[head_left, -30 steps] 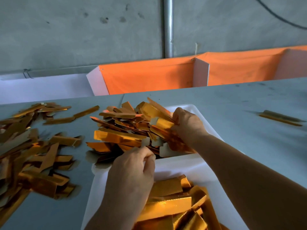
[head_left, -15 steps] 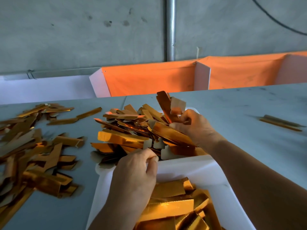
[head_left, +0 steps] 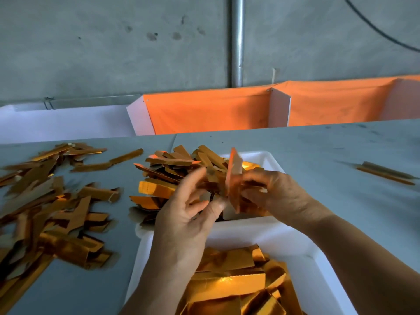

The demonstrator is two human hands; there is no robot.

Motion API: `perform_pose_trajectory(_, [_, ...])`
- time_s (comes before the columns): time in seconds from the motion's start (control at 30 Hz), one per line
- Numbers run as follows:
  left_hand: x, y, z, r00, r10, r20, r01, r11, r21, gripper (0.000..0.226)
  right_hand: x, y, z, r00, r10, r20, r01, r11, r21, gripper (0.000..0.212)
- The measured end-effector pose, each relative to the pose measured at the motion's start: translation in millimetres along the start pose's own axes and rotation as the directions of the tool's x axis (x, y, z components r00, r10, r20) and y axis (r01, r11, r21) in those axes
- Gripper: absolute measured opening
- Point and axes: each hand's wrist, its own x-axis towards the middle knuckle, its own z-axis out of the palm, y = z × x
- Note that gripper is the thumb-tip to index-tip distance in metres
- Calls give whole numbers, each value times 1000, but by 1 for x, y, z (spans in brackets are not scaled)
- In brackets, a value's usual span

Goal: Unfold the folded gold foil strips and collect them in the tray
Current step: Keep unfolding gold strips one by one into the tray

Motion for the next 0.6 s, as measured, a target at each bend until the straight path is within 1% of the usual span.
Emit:
perform_pose_trajectory(0.07, [-1,-1,-1,1000,21,-8,-21,998,52,48,-2,-1,1,998,5,63,4,990,-143,34])
perform_pose_trajectory(0.1, [-2,0,-1,1000,24,-17,-23,997,75,45,-3,-3,0,994,17,111,3,984,-179,29])
perform_pose_trajectory(0.13, [-2,0,-2,999,18,-30,-15,996,86,44,-4,-2,-2,986,40,160,-12,986,-169,22])
perform_pose_trajectory(0.17, [-2,-1,-1,999,2,-41,2,997,80,40,-5,-2,-4,976,63,210,-38,992,-121,15])
perform_pose_trajectory(0.2, [-1,-2,-2,998,-27,-52,30,998,55,33,-6,-2,-6,964,66,259,-61,998,-24,20])
perform_pose_trajectory(0.23, [0,-4,-2,997,-55,-57,57,998,26,22,-6,-3,-9,957,37,286,-74,990,123,28])
perform_pose_trajectory(0.27, [1,-6,-2,995,-81,-56,81,997,5,13,-5,-4,-11,958,0,288,-85,956,281,34])
perform_pose_trajectory(0.3, [2,-7,-2,995,-90,-52,91,996,5,12,-5,-5,-12,964,-16,264,-98,905,414,41])
perform_pose_trajectory(0.33, [1,-8,-1,995,-93,-44,94,996,7,14,-5,-4,-12,974,1,227,-116,862,494,46])
perform_pose_trajectory(0.4, [-1,-8,2,997,-77,-22,78,996,54,15,-2,-4,-8,986,70,153,-142,833,535,50])
perform_pose_trajectory(0.43, [-2,-8,3,998,-67,-17,68,994,86,15,-2,-5,-4,988,101,120,-150,834,530,47])
perform_pose_trajectory(0.5, [-2,-9,3,997,-65,-49,71,988,137,14,3,-4,3,980,194,33,-180,815,551,34])
perform_pose_trajectory(0.53, [-1,-9,2,994,-69,-80,81,984,160,14,5,-3,4,964,265,-17,-204,782,589,27])
perform_pose_trajectory(0.6, [0,-10,-1,986,-76,-148,100,981,163,15,10,1,3,901,426,-76,-269,689,673,23])
